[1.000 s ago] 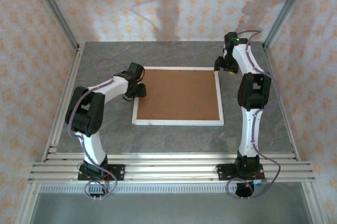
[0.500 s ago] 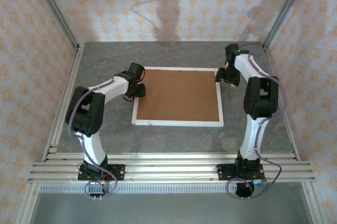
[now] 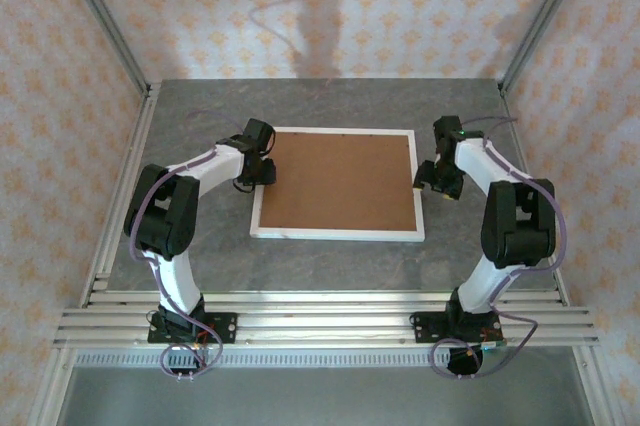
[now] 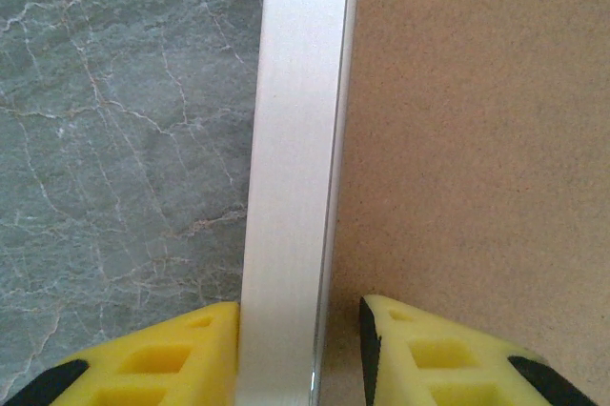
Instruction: Put the photo into the frame
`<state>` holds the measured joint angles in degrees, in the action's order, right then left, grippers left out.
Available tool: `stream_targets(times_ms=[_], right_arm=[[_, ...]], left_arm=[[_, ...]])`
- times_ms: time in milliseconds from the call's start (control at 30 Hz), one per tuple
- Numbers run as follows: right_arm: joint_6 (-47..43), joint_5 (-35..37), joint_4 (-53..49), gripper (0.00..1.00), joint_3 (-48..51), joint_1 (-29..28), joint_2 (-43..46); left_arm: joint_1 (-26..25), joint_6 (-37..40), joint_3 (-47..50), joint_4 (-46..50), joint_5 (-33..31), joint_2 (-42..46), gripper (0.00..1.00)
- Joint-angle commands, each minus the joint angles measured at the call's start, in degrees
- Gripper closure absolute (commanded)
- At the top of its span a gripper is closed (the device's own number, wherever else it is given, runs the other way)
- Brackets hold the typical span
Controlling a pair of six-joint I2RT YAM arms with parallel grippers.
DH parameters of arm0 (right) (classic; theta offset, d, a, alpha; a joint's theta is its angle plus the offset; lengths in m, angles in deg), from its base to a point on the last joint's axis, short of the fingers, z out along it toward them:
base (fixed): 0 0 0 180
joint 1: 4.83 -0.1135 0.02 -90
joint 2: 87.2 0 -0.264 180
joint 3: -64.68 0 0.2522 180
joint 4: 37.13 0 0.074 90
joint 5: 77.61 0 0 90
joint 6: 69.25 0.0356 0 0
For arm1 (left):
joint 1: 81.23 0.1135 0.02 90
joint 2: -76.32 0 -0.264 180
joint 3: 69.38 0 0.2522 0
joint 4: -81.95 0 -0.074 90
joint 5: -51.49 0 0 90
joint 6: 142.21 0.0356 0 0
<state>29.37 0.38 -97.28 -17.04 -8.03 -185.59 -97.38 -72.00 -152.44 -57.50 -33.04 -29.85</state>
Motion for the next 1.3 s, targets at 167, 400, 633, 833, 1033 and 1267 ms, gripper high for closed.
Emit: stream_targets(times_ms=[167, 400, 633, 833, 1033, 1267], right_arm=[[1.05, 0.40, 2.56, 0.33, 2.90, -2.01, -0.48], [1.24, 0.93, 2.93, 0.33, 4.15, -2.77, -1.49], [1.49, -0.12, 3.85, 0.33, 4.41, -3.17, -5.58], [-0.01, -2.37, 3.68, 0.33, 2.77, -4.28, -9.28], [-3.75, -2.31, -1.05, 0.32, -1.20, -6.05, -13.07], [-4.90, -4.86, -2.21, 0.33, -3.10, -6.11, -11.54]], left_arm=[[-0.98, 0.33, -1.28, 1.27, -0.10, 0.39, 0.64], [-1.17, 0.10, -1.10, 0.99, 0.22, 0.35, 0.64], [-1.35, 0.11, -1.02, 0.99, 0.16, 0.68, 0.64], [-1.43, -0.32, -1.02, 0.66, 0.93, 0.40, 0.64], [-1.61, -0.63, -0.84, 0.28, 1.14, 0.78, 0.64], [-1.61, -0.60, -0.47, 0.55, 0.34, 1.74, 0.64]])
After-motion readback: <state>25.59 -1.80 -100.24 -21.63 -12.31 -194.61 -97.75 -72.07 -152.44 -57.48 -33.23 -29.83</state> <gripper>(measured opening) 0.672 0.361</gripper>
